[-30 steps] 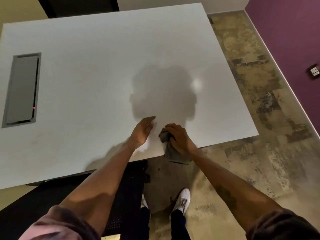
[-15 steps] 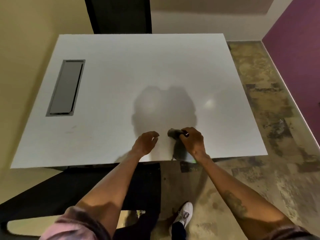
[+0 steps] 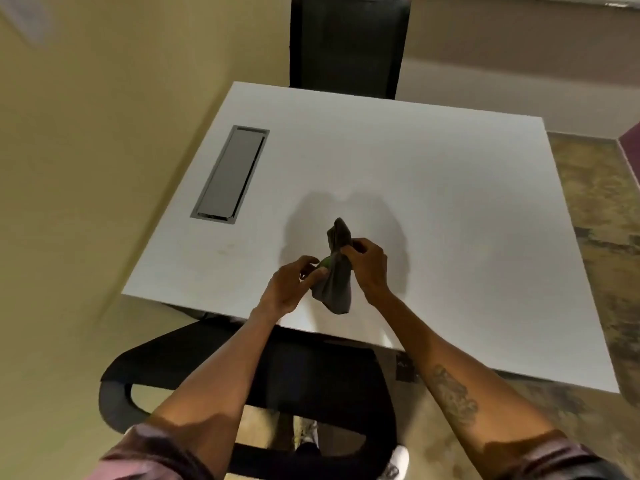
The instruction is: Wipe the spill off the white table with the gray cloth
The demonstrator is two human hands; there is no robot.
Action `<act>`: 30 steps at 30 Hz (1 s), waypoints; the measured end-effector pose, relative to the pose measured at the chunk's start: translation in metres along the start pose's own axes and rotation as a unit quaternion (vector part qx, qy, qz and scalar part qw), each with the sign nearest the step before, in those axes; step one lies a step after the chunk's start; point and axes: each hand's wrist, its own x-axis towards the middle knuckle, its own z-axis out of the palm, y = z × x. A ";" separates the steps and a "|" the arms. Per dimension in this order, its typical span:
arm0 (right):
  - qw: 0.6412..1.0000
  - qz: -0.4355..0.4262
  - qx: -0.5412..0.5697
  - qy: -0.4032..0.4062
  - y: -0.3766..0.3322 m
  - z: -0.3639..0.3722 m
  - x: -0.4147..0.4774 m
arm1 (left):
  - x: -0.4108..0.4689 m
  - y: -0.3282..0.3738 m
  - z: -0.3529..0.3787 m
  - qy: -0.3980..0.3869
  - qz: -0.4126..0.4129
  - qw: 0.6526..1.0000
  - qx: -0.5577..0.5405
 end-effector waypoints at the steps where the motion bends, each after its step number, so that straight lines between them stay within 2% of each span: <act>1: 1.000 0.002 0.007 -0.003 -0.006 0.014 -0.001 | -0.004 -0.007 -0.012 0.008 -0.001 1.000 -0.004; 9: 0.998 0.046 0.045 -0.029 -0.041 0.119 -0.011 | -0.018 -0.066 -0.093 0.028 -0.022 0.994 0.100; 18: 0.993 0.101 -0.045 -0.043 -0.069 0.226 -0.019 | -0.026 -0.131 -0.151 0.084 -0.140 0.980 0.118; 23: 0.988 0.087 -0.052 -0.119 -0.083 0.251 -0.017 | -0.021 -0.155 -0.159 0.076 -0.227 0.962 0.132; 30: 0.987 0.057 -0.035 -0.145 -0.088 0.235 -0.005 | -0.019 -0.168 -0.170 0.058 -0.343 0.926 0.150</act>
